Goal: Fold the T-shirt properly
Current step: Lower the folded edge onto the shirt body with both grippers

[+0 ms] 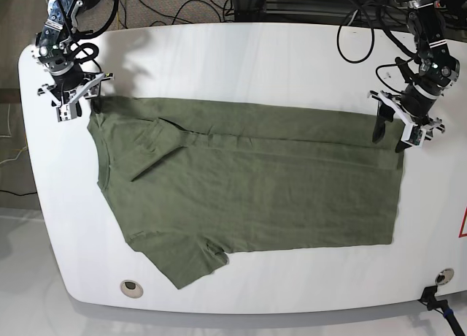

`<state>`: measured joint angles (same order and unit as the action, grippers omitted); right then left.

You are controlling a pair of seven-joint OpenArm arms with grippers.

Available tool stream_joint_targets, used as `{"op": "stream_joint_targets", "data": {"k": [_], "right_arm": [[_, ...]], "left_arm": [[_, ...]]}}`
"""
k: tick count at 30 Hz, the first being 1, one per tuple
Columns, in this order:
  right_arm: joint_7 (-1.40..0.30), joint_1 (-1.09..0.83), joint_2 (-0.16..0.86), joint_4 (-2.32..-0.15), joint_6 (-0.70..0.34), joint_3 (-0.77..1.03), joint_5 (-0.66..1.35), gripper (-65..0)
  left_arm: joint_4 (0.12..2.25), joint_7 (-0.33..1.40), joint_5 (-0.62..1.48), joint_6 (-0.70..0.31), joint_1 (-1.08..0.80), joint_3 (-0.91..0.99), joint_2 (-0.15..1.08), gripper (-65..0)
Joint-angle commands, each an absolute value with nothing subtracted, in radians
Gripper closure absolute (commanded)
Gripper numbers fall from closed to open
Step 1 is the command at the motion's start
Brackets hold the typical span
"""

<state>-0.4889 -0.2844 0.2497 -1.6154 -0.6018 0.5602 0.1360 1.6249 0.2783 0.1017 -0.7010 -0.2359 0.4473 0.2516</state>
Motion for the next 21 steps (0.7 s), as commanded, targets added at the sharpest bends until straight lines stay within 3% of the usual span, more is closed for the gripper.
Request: {"op": "stream_joint_targets", "data": {"k": [1,18,21], "right_arm": [[-0.418,-0.274,0.265,-1.581,-0.61,0.561,0.162,-27.8],[-0.407,-0.216,0.254,-1.437,-0.645,0.562,0.163,-27.2],[-0.407,-0.216,0.254,-1.435,-0.645,0.562,0.163,-19.5]], "left_arm": [[1.656,0.252,0.116,-0.698,-0.239,0.472,0.265,-32.2],[1.65,0.257,0.116,-0.698,-0.24,0.475,0.265,-32.2],[1.649,0.257,0.116,-0.698,-0.239,0.476,0.265,-32.2]]}}
